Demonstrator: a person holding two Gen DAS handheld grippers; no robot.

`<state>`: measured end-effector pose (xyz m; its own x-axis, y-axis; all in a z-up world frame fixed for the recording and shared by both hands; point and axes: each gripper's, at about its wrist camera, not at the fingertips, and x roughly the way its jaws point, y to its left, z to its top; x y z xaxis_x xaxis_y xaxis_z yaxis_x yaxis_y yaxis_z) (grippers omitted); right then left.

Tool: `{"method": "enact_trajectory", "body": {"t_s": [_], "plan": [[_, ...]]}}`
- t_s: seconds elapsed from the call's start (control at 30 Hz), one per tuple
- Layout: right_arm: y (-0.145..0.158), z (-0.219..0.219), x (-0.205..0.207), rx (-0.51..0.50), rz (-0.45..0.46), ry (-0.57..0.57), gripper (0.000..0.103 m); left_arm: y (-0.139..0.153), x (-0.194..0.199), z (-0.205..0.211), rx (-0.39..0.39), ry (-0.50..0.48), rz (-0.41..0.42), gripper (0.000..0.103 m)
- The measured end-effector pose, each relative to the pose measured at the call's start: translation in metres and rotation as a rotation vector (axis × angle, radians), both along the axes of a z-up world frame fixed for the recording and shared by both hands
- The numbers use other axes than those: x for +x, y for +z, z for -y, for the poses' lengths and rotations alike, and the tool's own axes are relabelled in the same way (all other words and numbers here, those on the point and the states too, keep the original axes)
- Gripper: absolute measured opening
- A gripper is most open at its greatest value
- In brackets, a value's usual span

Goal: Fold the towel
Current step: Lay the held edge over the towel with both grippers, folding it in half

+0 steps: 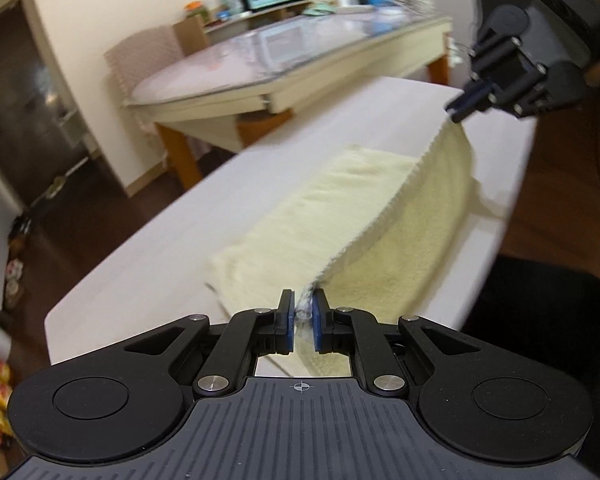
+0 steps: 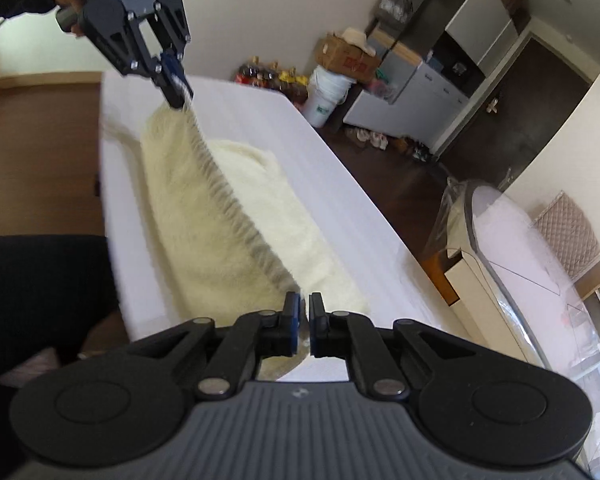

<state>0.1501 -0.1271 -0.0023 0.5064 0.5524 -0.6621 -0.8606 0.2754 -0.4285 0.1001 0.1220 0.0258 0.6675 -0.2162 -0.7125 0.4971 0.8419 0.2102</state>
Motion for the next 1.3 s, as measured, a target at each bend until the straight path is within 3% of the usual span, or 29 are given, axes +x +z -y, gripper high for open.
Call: {"method": "enact_trajectory", "body": {"t_s": [0.4,0.53,0.8,0.9,1.03,1.17,1.23,1.3], "plan": [[-0.021,-0.042,0.108,0.003,-0.135,-0.074,0.006,-0.028,0.089,-0.018,0.002,0.069,-0.060,0.009],[-0.033,-0.051,0.132,0.009,-0.183,-0.093,0.006,-0.044,0.095,-0.024,0.005,0.094,-0.083,0.009],[-0.054,-0.041,0.136,0.036,-0.230,-0.135,0.007,-0.058,0.096,-0.031,-0.007,0.138,-0.081,0.010],[-0.055,-0.037,0.142,0.049,-0.257,-0.160,0.010,-0.059,0.096,-0.032,0.004,0.151,-0.073,0.020],[-0.051,-0.025,0.130,0.066,-0.251,-0.193,0.027,-0.056,0.094,-0.040,0.017,0.197,-0.052,0.050],[-0.043,-0.012,0.127,0.105,-0.234,-0.242,0.034,-0.051,0.093,-0.055,-0.024,0.254,-0.044,0.064],[-0.035,-0.004,0.128,0.148,-0.248,-0.279,0.046,-0.051,0.094,-0.062,-0.044,0.279,-0.039,0.071],[-0.027,0.002,0.123,0.180,-0.250,-0.305,0.046,-0.050,0.092,-0.070,-0.063,0.316,-0.038,0.073]]}}
